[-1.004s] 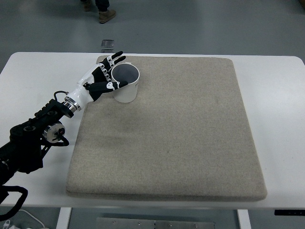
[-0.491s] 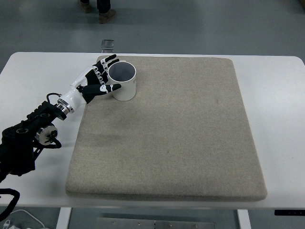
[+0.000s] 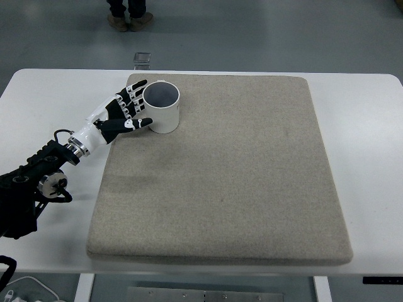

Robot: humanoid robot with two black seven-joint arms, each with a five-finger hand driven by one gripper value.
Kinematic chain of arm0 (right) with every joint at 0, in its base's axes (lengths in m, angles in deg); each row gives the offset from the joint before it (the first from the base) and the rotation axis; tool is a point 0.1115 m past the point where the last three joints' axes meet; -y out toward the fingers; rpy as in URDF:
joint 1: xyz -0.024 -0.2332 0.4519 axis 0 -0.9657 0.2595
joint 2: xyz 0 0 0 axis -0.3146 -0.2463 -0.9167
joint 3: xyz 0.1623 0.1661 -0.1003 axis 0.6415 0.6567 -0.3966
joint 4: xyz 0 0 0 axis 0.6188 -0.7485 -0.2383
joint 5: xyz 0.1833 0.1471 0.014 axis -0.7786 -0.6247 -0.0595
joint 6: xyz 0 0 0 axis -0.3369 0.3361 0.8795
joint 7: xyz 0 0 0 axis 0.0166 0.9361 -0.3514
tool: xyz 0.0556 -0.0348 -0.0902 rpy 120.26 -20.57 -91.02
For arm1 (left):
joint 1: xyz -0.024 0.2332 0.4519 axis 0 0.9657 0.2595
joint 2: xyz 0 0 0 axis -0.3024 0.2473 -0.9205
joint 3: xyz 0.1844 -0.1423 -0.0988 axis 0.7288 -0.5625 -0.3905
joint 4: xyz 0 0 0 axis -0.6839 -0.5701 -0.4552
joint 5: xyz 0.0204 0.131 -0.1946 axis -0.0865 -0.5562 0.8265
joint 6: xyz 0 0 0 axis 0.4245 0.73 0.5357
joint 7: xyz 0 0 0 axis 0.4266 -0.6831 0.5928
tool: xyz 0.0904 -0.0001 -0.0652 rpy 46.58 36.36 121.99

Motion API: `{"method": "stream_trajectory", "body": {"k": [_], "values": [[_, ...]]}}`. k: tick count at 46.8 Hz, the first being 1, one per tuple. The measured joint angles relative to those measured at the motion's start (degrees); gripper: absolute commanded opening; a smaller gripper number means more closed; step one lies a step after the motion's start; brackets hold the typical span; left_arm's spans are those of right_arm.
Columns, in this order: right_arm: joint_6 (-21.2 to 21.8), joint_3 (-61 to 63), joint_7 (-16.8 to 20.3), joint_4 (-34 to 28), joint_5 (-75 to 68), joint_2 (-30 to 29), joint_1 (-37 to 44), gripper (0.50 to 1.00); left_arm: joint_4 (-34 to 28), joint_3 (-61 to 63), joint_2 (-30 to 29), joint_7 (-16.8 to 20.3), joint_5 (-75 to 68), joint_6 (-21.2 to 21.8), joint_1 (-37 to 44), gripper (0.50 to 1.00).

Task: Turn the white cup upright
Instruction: 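Open the left hand fingers and release the upright cup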

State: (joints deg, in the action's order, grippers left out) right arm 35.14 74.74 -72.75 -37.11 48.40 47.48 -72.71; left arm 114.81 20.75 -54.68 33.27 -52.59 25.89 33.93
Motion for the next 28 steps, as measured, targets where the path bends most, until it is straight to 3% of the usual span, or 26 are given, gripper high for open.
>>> {"method": "stream_trajectory", "body": {"k": [28], "values": [[0.1, 0.0, 0.0, 0.0, 0.0, 0.0, 0.1, 0.930, 3.6, -0.3, -2.4, 0.0, 0.2, -0.7, 0.8, 0.994]]}}
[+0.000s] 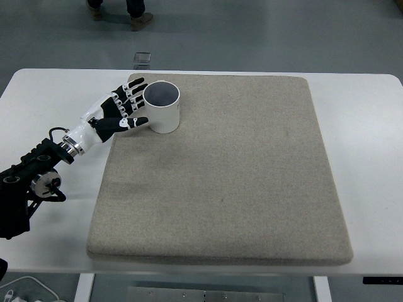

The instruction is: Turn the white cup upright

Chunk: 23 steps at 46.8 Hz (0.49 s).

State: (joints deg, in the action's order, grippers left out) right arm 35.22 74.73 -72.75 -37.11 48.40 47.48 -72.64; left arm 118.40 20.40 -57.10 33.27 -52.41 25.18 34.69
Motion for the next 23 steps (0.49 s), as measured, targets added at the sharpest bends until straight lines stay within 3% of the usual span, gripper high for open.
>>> {"method": "stream_trajectory", "body": {"k": [23], "values": [[0.0, 0.0, 0.1, 0.0, 0.0, 0.0, 0.0, 0.930, 0.1, -0.8, -1.8, 0.0, 0.1, 0.0, 0.0, 0.994]]}}
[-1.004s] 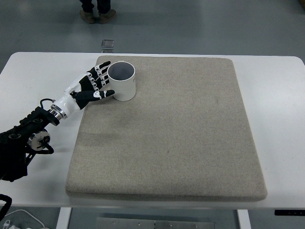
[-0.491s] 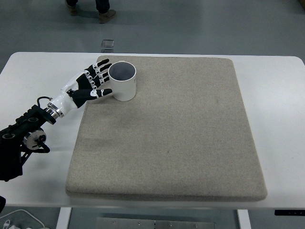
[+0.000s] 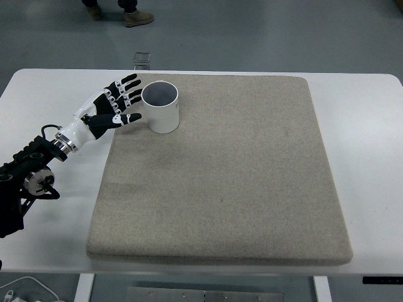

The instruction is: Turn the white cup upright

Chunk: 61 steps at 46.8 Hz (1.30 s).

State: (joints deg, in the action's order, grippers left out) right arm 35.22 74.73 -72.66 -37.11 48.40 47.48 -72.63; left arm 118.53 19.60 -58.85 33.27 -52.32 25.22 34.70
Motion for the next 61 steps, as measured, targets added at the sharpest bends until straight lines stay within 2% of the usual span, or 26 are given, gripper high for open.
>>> {"method": "stream_trajectory", "body": {"k": [22, 38, 41, 51, 61], "values": [[0.0, 0.0, 0.0, -0.1, 0.1, 0.0, 0.0, 0.930, 1.9, -0.2, -4.1, 0.0, 4.5, 0.0, -1.3, 0.994], [0.0, 0.0, -0.1, -0.1, 0.1, 0.0, 0.0, 0.930, 1.3, 0.9, -3.6, 0.0, 10.1, 1.2, -9.5, 0.994], [0.0, -0.1, -0.1, -0.1, 0.1, 0.0, 0.0, 0.930, 1.3, 0.9, -3.3, 0.0, 10.4, 2.3, -10.2, 0.994], [0.0, -0.1, -0.1, -0.1, 0.1, 0.0, 0.0, 0.930, 0.2, 0.8, 0.3, 0.0, 12.2, 9.6, -13.9, 0.994], [0.0, -0.1, -0.1, -0.1, 0.1, 0.0, -0.1, 0.930, -0.8, 0.5, 2.8, 0.0, 15.2, 10.4, -17.5, 0.994]]}}
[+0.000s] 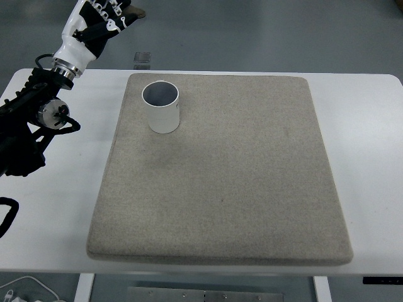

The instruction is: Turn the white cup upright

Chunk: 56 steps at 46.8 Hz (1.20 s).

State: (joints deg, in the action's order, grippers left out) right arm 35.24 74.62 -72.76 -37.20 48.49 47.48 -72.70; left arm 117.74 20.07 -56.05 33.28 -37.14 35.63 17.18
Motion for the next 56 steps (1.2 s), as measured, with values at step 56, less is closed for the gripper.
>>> {"method": "stream_trajectory", "body": {"k": [56], "values": [[0.1, 0.1, -0.1, -0.7, -0.2, 0.0, 0.0, 0.930, -11.6, -0.7, 10.1, -26.0, 38.0, 12.6, -3.1, 0.996]]}}
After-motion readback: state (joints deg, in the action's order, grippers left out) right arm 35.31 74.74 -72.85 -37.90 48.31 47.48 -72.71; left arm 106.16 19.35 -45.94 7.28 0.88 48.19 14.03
